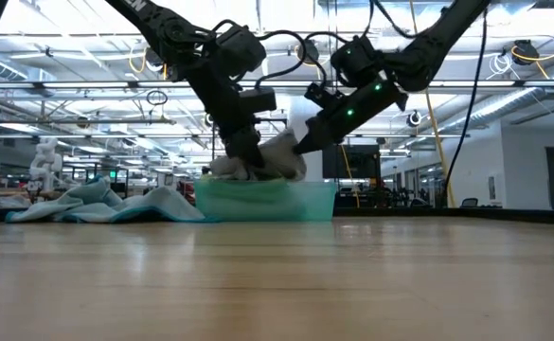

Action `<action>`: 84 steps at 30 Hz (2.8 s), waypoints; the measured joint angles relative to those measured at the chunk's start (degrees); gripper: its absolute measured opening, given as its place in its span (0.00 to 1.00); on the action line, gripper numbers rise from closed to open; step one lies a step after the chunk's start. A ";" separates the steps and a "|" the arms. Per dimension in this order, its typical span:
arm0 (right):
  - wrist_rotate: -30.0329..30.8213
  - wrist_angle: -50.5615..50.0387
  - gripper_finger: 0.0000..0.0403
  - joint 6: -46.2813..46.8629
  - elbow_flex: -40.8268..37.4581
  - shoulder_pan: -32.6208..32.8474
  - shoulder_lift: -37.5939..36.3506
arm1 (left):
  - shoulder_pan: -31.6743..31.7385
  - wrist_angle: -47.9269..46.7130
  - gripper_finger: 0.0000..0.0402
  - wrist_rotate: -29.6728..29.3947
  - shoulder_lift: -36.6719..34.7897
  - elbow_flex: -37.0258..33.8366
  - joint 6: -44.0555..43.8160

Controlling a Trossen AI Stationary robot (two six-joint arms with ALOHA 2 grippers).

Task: Fold microfiber towels
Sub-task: Stack the folded gray microfiber towel on top of the folded green microfiber towel into the green bin

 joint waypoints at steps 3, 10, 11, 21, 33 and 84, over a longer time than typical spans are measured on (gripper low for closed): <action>-0.02 -4.83 0.04 -0.93 0.00 -0.12 -2.20 | -0.09 -0.32 0.52 3.23 -0.35 0.00 -0.13; -0.04 -10.90 0.04 -4.24 0.00 -0.28 -3.56 | -0.09 -2.40 0.55 6.83 -2.24 0.02 -0.90; -0.07 -11.64 0.04 -4.56 0.00 -0.28 -3.56 | -0.07 -4.14 0.55 6.83 -3.08 0.02 -1.03; -0.01 -19.46 0.04 -5.57 0.04 -0.33 -7.43 | 1.55 -13.15 0.48 4.90 -11.69 -0.01 -2.90; -0.13 -26.35 0.04 0.02 0.00 1.72 -12.33 | 13.27 -12.94 0.46 25.68 -10.94 -0.06 -10.73; -4.43 6.12 0.04 4.43 -7.13 5.42 -6.89 | 14.44 -18.98 0.47 12.50 -16.50 1.99 -11.35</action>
